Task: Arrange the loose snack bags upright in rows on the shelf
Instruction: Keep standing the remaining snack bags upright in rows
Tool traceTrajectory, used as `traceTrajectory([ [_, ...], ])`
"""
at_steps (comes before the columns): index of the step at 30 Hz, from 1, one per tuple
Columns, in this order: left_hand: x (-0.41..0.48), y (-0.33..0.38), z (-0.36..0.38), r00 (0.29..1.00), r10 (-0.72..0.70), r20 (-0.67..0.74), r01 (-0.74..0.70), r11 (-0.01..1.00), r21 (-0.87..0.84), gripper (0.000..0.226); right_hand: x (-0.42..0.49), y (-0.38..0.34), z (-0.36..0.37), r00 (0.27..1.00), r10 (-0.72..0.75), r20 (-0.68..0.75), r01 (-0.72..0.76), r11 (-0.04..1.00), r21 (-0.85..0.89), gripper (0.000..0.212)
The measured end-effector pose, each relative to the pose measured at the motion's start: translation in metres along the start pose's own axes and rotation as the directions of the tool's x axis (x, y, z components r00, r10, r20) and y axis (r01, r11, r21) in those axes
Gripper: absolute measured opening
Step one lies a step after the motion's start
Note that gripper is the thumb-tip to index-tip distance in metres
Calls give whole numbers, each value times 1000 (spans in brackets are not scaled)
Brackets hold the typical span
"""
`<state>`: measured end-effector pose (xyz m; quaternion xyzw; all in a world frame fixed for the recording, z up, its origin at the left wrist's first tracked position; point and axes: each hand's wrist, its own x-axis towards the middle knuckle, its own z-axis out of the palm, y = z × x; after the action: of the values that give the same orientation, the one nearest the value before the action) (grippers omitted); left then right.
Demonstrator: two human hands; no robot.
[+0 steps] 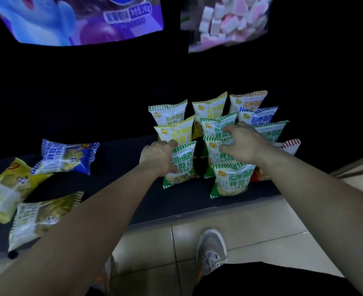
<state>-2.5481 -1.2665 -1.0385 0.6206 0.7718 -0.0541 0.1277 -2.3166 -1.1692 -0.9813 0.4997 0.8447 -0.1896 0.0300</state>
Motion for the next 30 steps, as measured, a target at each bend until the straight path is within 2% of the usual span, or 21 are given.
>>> traceTrajectory([
  [3, 7, 8, 4, 1000, 12, 10, -11, 999, -40, 88, 0, -5, 1, 999, -5, 32, 5, 1000, -22, 65],
  [21, 4, 27, 7, 998, 29, -51, -26, 997, 71, 85, -16, -4, -12, 998, 27, 50, -25, 999, -35, 64],
  [25, -9, 19, -12, 996, 31, -82, -27, 998, 52, 91, -21, -23, -17, 999, 7, 46, -4, 998, -60, 63],
  [30, -41, -13, -53, 995, 5, -98, 2, 998, 69, 88, -35, -63, -25, 998, -55, 43, 58, 995, -83, 61],
])
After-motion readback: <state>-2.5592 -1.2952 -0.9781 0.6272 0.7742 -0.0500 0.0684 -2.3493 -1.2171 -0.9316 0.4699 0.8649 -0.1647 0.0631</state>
